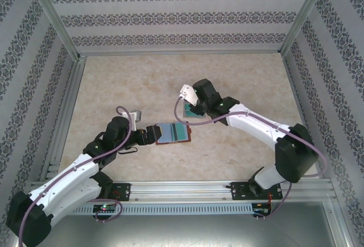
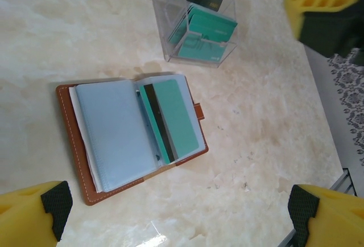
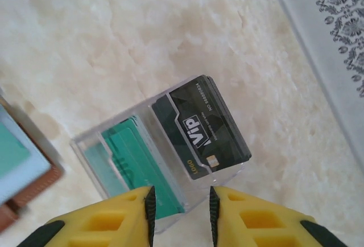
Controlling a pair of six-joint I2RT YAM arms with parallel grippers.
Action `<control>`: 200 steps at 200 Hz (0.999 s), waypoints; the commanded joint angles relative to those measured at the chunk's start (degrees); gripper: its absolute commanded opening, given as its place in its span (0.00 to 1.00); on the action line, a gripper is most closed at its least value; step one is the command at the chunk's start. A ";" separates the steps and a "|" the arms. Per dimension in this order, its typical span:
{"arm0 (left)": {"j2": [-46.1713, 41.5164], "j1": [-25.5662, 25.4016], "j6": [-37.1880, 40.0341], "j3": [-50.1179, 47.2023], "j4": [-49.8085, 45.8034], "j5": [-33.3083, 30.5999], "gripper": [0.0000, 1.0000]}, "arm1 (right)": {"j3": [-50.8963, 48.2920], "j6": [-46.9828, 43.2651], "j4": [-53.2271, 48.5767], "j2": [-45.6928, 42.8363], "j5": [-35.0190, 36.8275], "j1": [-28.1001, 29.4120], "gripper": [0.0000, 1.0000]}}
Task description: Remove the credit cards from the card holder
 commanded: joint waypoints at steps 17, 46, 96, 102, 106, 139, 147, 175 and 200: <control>3.68 0.42 -3.41 -0.81 5.16 1.40 0.96 | 0.07 22.35 -0.06 -0.72 -3.32 3.04 0.31; 6.85 0.47 -6.43 -1.03 8.57 2.74 0.81 | -1.93 32.58 0.66 -0.56 -6.64 3.42 0.30; 13.77 0.08 -10.41 0.23 13.21 2.74 0.59 | -5.58 41.00 3.38 1.32 -10.55 3.88 0.27; 15.13 -0.12 -10.90 0.55 13.98 2.72 0.56 | -5.58 41.94 3.27 1.84 -11.06 3.99 0.25; 15.99 -0.27 -11.13 0.78 14.34 2.71 0.55 | -5.62 42.42 3.35 2.23 -11.45 4.00 0.24; 22.90 -2.17 -11.88 3.39 14.96 1.69 0.42 | -7.78 44.34 6.37 5.43 -14.46 4.06 0.15; 24.16 -2.63 -12.05 3.91 15.12 1.16 0.41 | -8.12 44.59 6.78 6.41 -14.37 4.06 0.14; 27.59 -3.75 -13.01 5.61 15.97 -0.01 0.37 | -7.89 44.86 6.77 9.37 -15.55 4.06 0.11; 29.08 -5.17 -13.46 6.24 16.30 -1.81 0.35 | -7.69 45.64 6.75 11.03 -16.79 4.06 0.09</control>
